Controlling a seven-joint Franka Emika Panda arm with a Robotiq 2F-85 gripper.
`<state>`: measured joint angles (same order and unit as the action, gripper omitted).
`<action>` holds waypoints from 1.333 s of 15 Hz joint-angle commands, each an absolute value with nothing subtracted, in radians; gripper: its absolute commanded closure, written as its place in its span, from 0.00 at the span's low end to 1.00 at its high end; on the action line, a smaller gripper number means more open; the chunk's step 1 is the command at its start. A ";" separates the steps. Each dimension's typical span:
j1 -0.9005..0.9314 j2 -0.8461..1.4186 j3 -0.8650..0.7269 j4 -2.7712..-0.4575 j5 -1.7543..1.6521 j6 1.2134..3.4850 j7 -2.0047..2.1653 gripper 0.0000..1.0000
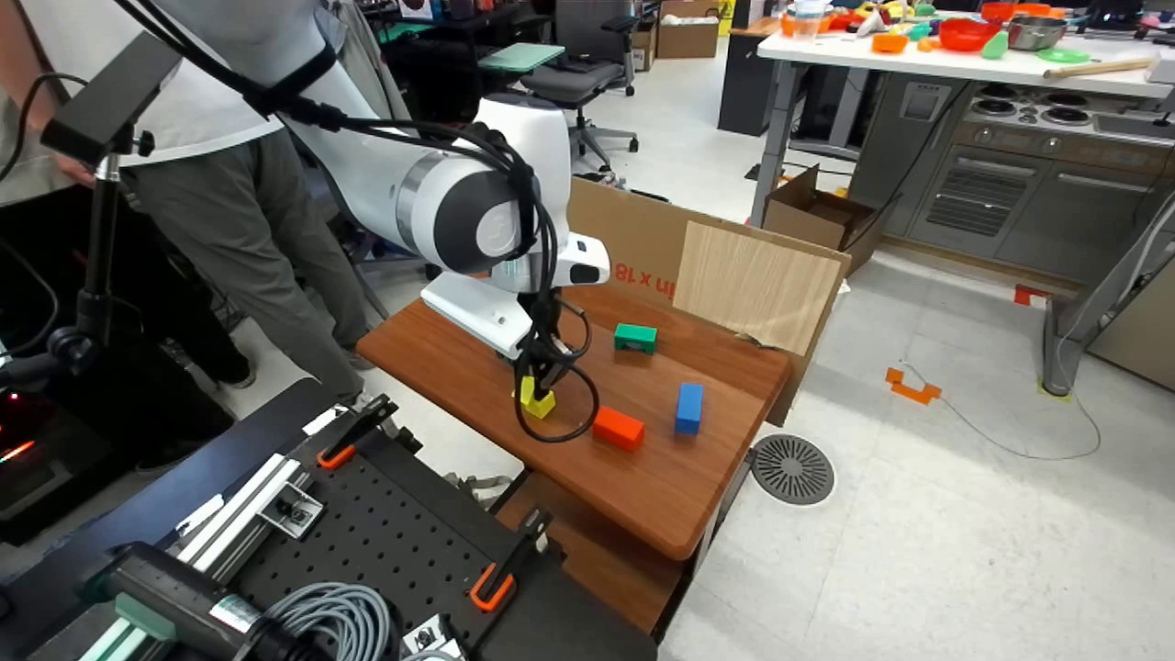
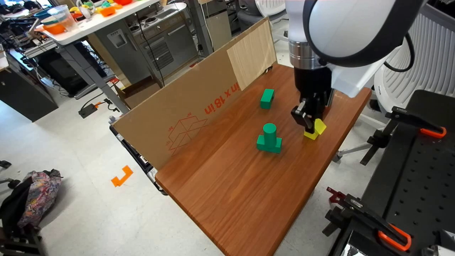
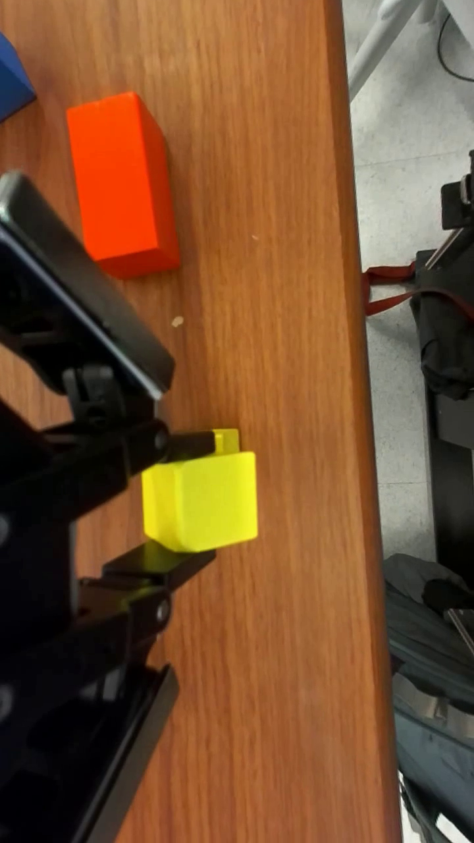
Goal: Put the yellow triangular block on the cube
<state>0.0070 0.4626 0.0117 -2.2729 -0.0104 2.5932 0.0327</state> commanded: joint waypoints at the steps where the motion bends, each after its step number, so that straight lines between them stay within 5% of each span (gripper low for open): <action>1: 0.031 0.488 0.001 -2.258 -0.021 2.628 0.054 0.91; 13: 0.073 0.514 -0.055 -2.231 -0.072 2.643 0.107 0.87; 14: 0.078 0.517 -0.061 -2.230 -0.083 2.641 0.116 0.41; 20: 0.099 0.524 -0.080 -2.232 -0.118 2.638 0.153 0.03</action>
<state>0.0718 0.5110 -0.0576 -2.2470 -0.0891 2.6293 0.1201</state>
